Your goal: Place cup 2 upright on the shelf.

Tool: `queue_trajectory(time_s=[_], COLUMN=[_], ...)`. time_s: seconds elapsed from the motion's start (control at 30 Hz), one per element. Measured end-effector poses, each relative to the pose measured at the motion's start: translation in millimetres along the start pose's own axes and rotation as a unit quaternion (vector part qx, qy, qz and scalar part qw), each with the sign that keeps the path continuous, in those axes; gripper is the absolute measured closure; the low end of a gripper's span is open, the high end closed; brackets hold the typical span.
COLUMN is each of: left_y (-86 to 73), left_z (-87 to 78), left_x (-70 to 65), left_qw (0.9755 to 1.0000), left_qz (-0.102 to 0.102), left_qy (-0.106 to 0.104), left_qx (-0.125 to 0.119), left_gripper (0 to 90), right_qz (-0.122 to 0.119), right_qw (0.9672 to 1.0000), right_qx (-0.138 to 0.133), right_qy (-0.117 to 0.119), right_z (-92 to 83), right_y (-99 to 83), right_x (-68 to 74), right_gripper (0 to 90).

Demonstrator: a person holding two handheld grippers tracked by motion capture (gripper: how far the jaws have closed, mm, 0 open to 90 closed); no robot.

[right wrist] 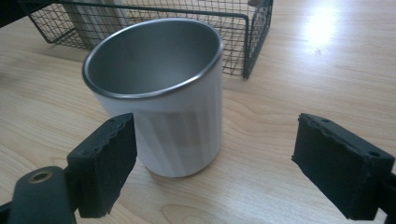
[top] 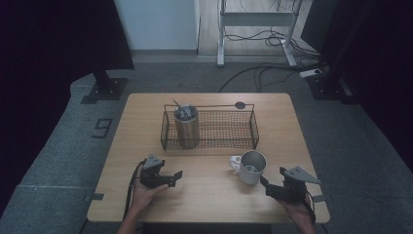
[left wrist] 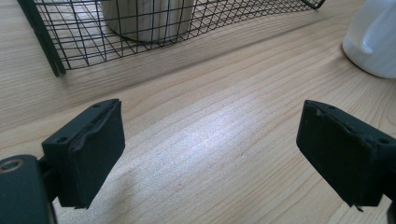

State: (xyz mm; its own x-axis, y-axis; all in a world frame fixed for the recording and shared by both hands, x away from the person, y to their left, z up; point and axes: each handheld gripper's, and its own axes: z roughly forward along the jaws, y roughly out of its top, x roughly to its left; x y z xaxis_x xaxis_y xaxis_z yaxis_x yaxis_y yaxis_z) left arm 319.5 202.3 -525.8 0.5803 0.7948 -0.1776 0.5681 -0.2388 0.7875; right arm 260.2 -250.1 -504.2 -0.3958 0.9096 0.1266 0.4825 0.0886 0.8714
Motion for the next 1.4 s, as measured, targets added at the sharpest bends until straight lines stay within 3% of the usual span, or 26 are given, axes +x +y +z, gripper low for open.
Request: queue_trajectory(time_s=[0.37,0.5,1.4], left_y=[0.0,-0.2,1.0], left_z=[0.5,0.9,-0.7], left_x=[-1.6,-1.6,-2.8], left_qw=[1.0000,1.0000,0.9998], left_qz=[0.002,0.002,-0.006], left_qy=[-0.003,-0.004,-0.021], left_qx=[0.002,0.004,0.003], left_gripper=[8.1,8.1,8.1], right_qz=[-0.013,-0.014,-0.031], right_qw=[0.9997,0.9997,0.9986], right_qx=[-0.001,0.004,0.017], right_qy=[0.023,0.021,0.039], right_z=[6.6,11.8,48.4], right_y=[4.0,4.9,12.3], right_x=[13.0,15.9,21.2], right_gripper=[12.3,11.2,2.8])
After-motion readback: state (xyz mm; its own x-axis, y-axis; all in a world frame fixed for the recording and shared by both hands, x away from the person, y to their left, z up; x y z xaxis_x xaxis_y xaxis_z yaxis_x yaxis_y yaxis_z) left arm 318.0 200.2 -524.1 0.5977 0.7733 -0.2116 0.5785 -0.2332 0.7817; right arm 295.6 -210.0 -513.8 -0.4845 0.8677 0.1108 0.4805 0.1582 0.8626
